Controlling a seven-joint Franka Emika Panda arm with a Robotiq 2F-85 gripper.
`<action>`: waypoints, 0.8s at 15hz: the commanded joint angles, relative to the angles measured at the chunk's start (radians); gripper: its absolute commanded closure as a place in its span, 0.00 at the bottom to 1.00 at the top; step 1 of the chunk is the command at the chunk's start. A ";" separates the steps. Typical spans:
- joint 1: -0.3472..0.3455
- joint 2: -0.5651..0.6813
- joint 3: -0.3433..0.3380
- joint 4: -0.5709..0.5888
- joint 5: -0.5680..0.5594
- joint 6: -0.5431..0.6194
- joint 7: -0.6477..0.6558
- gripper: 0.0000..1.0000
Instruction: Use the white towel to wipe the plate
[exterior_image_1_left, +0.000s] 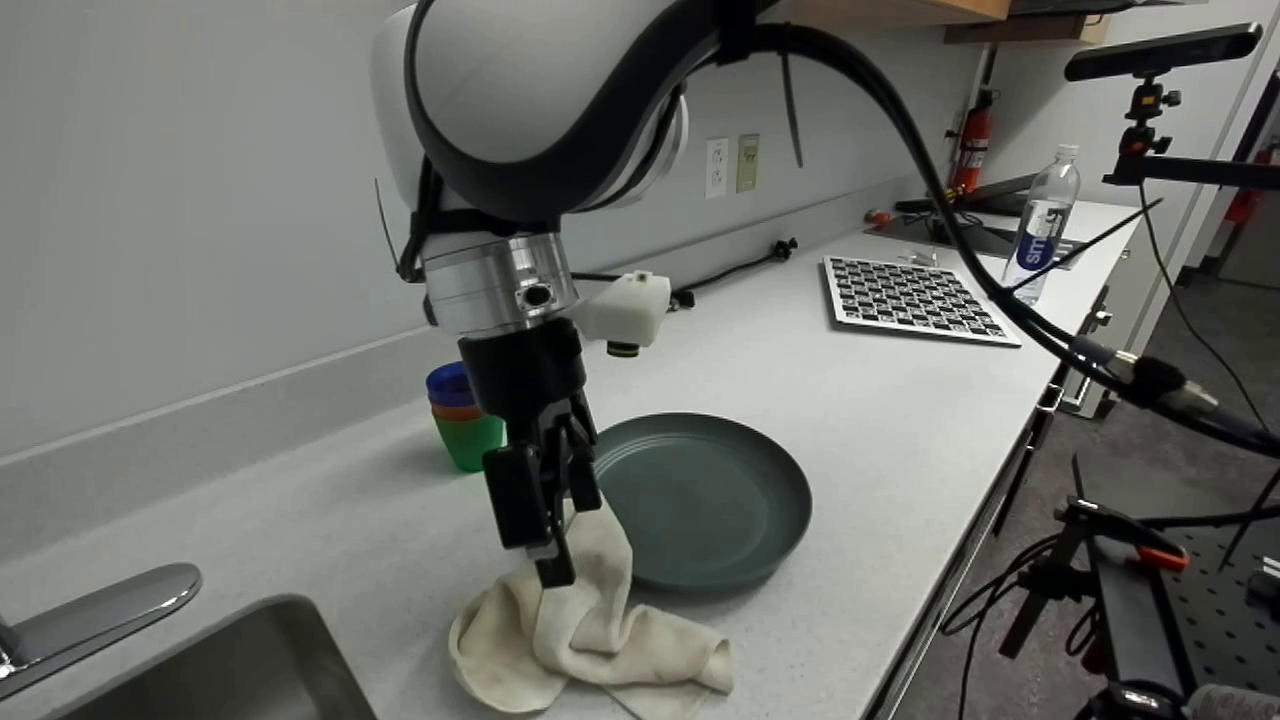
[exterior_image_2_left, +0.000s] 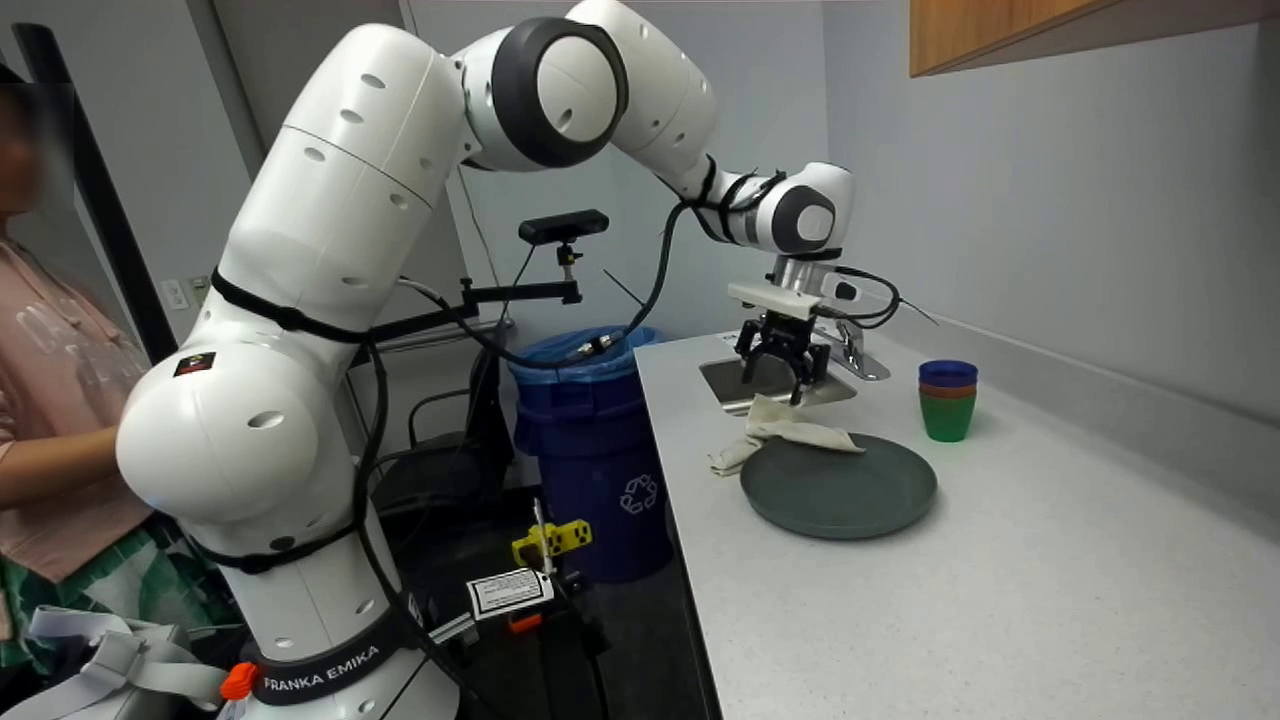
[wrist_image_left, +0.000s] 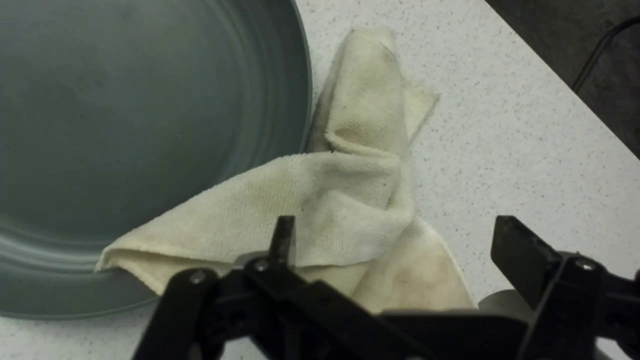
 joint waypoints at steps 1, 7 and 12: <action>0.022 0.046 0.000 -0.005 -0.023 0.126 0.020 0.00; 0.061 0.126 -0.006 -0.022 -0.067 0.283 0.020 0.00; 0.061 0.149 -0.009 -0.034 -0.100 0.321 0.025 0.28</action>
